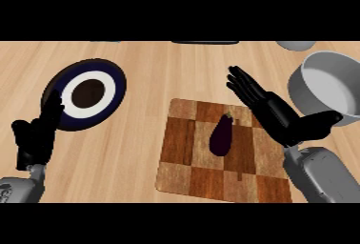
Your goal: Pick the eggplant from the cutting board and place it in the pot
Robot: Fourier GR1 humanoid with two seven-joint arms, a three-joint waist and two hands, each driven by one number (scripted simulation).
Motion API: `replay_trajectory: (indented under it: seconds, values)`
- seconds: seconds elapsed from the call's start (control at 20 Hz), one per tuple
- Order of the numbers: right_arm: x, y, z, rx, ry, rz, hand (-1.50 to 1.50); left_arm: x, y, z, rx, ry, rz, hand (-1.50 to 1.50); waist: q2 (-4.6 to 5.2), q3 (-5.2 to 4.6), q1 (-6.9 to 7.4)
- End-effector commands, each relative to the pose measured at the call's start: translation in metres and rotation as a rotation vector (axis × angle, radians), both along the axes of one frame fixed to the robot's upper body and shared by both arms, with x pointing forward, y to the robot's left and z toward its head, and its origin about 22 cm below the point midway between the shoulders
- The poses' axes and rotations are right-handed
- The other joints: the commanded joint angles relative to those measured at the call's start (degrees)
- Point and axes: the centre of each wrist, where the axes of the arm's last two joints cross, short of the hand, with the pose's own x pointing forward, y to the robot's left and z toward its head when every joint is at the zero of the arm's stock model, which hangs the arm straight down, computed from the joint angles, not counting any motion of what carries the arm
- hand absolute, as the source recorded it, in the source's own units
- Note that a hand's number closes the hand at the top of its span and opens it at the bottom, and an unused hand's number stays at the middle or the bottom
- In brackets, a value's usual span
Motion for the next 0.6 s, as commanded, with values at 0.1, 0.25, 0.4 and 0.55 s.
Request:
replay_trajectory:
  seconds: [0.1,0.25,0.4,0.55]
  values:
    - [0.048,-0.061,0.045,0.043,-0.036,0.034,1.50,0.033,-0.028,0.036,-0.093,-0.179,-0.066,0.00,0.33,1.17,0.22]
    - [0.055,-0.125,0.060,0.102,-0.048,0.046,1.50,0.039,-0.045,0.073,-0.147,-0.358,-0.148,0.00,0.65,1.34,1.20]
    - [0.044,-0.156,0.048,-0.438,-0.111,-0.288,-1.50,0.037,-0.047,0.063,-0.215,-0.308,-0.162,0.00,1.05,1.24,1.10]
    - [0.029,-0.160,-0.004,-0.466,-0.216,-0.083,-1.50,0.036,-0.053,0.066,-0.209,-0.312,-0.182,0.00,0.56,1.38,1.03]
